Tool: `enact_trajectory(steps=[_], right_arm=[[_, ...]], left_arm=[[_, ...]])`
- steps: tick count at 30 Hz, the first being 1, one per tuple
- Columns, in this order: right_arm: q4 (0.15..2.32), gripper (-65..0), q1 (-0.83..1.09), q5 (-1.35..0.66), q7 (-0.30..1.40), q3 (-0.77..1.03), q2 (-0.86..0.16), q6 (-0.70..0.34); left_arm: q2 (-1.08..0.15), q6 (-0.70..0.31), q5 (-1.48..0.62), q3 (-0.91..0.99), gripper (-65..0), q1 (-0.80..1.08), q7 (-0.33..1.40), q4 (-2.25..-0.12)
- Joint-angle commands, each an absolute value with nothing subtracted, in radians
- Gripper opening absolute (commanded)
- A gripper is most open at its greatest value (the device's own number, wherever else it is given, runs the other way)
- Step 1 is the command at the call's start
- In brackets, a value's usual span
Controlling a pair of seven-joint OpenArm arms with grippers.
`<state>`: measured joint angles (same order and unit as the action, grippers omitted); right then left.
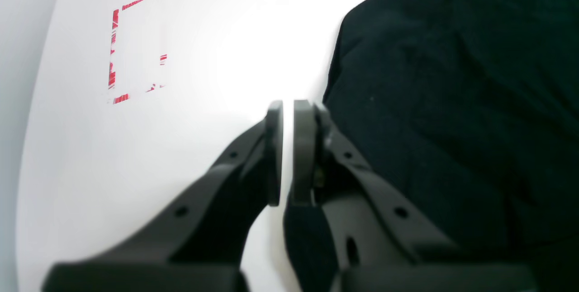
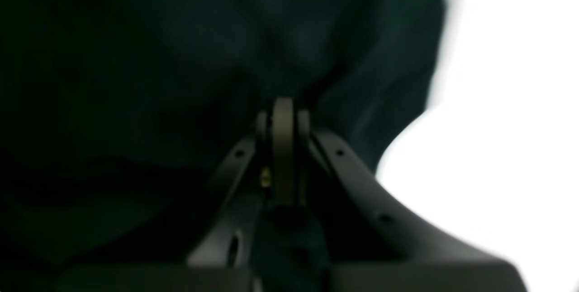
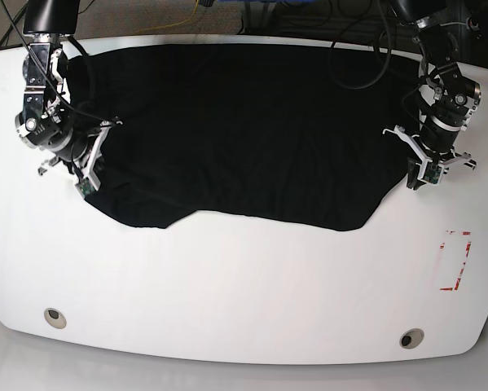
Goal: Layout the t-shirt on the table in an organized manner, then fold the t-shirt properly
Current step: 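Drag the held shirt edge along the table with the right gripper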
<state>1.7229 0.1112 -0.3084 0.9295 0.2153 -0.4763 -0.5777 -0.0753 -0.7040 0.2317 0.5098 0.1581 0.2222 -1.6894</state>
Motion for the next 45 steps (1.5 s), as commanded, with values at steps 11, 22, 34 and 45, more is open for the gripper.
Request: enact_trajectory(steps=[11,22,34,45], right_arm=[[1.681,-29.7,-0.124,-0.236,0.94,0.225,-0.407,-0.576],[1.274,-28.8,-0.323,-0.2,0.731,0.217,-0.381,-0.581],[0.928,-28.8,-0.487,-0.197,0.533,0.12,-0.383,-0.581],[0.766,-28.8,-0.518,-0.197,0.426,0.093,-0.361,-0.582]], left_arm=[[-0.085,-0.698,0.216,0.509,-62.5,0.139,0.272,-1.774],[-0.085,-0.698,0.217,0.507,-62.5,0.142,0.272,-1.774],[-0.085,-0.698,0.217,0.507,-62.5,0.147,0.272,-1.774],[-0.085,-0.698,0.217,0.509,-62.5,0.148,0.272,-1.774]])
